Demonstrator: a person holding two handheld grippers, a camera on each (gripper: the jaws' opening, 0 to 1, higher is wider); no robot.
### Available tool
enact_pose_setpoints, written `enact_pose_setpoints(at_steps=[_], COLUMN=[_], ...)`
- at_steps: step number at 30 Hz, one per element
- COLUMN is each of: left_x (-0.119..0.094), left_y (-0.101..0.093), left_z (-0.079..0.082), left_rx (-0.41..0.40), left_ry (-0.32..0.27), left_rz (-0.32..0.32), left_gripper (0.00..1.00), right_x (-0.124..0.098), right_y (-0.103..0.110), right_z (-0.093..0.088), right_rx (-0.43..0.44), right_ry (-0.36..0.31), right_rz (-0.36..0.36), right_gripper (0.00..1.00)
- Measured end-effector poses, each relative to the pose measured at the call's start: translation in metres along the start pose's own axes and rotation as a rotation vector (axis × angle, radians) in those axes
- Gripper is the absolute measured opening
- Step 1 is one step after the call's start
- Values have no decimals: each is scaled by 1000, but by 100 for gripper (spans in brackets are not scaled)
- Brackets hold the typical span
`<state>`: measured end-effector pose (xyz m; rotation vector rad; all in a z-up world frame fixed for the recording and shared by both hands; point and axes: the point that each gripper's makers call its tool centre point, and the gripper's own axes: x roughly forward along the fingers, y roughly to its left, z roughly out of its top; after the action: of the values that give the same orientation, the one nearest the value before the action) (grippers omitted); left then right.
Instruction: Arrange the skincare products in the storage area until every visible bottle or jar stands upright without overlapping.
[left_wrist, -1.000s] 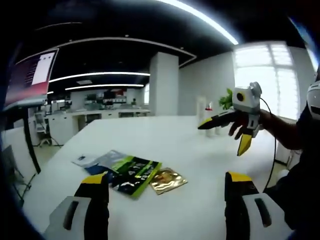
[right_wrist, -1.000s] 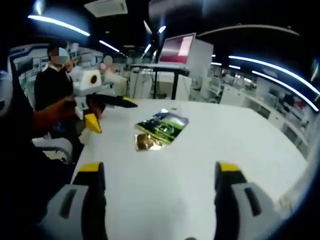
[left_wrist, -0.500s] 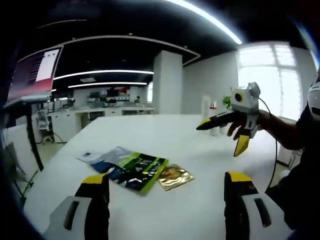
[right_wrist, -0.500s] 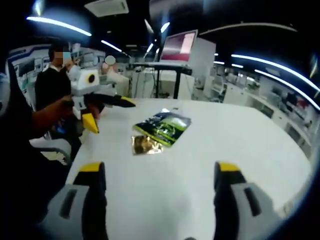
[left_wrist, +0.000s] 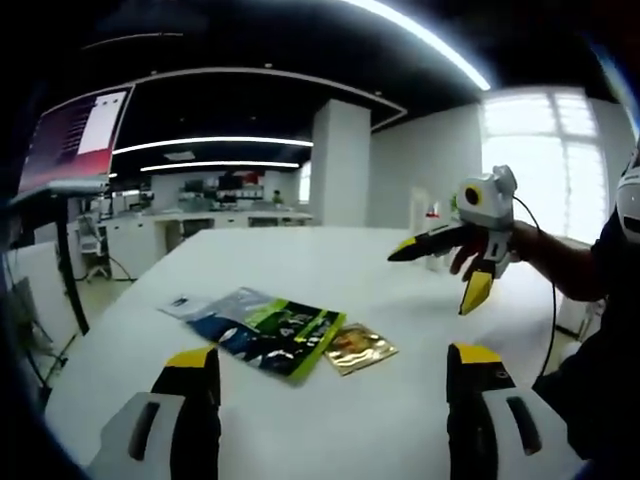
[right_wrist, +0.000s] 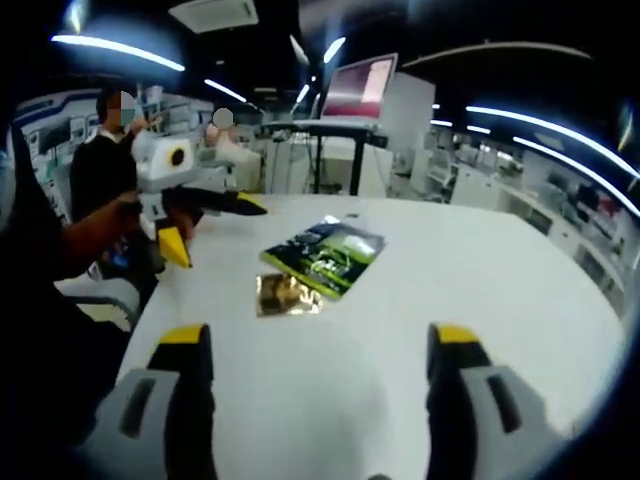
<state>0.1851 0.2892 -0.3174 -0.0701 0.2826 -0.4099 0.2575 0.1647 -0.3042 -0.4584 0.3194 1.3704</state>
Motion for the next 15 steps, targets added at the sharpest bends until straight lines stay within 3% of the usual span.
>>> enact_pose_setpoints(at_steps=[15], left_x=[0], left_y=[6], left_z=[-5], left_rx=[-15], left_ry=[13], left_rz=[4], left_gripper=[91], right_x=[14], right_y=[-3], right_z=[2], right_rx=[4], right_ry=[9], right_rz=[18], right_gripper=[86])
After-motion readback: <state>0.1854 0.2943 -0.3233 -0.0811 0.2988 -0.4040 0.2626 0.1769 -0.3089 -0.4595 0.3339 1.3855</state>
